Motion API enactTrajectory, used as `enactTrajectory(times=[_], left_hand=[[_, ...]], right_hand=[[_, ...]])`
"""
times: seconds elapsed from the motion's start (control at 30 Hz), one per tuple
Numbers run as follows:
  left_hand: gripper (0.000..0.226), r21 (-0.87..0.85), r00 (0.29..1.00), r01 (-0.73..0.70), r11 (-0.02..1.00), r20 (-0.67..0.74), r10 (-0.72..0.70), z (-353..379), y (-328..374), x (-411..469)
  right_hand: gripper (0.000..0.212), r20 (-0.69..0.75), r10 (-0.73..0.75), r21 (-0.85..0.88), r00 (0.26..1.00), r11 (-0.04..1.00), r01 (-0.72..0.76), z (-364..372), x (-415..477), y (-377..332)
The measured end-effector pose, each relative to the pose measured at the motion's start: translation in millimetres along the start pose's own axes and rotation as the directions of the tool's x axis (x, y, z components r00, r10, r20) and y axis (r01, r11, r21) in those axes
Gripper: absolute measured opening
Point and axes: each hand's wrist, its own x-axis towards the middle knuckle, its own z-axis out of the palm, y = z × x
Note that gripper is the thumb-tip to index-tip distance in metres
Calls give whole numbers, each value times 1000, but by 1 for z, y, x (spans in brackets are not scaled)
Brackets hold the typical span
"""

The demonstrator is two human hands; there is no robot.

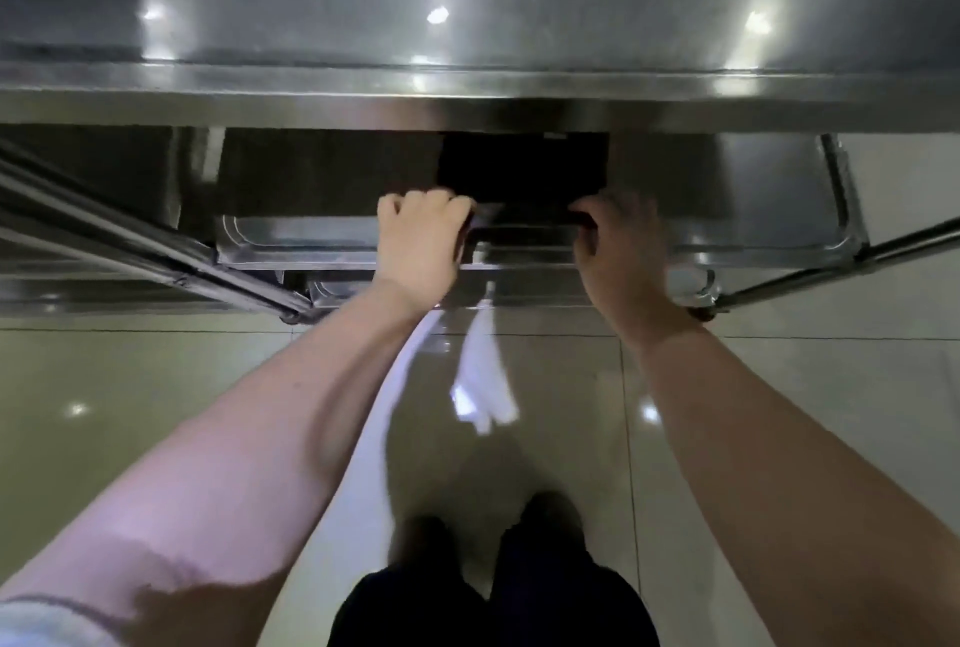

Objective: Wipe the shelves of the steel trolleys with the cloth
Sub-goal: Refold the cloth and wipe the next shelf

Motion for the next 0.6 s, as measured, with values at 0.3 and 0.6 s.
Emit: enactTrajectory(times=[0.3, 0.6], left_hand=[[47, -174, 969, 166, 971, -154, -193, 79, -50, 90], [52, -100, 984, 176, 979, 5, -176, 123, -68, 123]], right_hand=[[56, 108, -67, -62, 992, 995, 74, 101, 61, -15], [67, 260, -64, -274, 963, 952, 137, 132, 87, 12]])
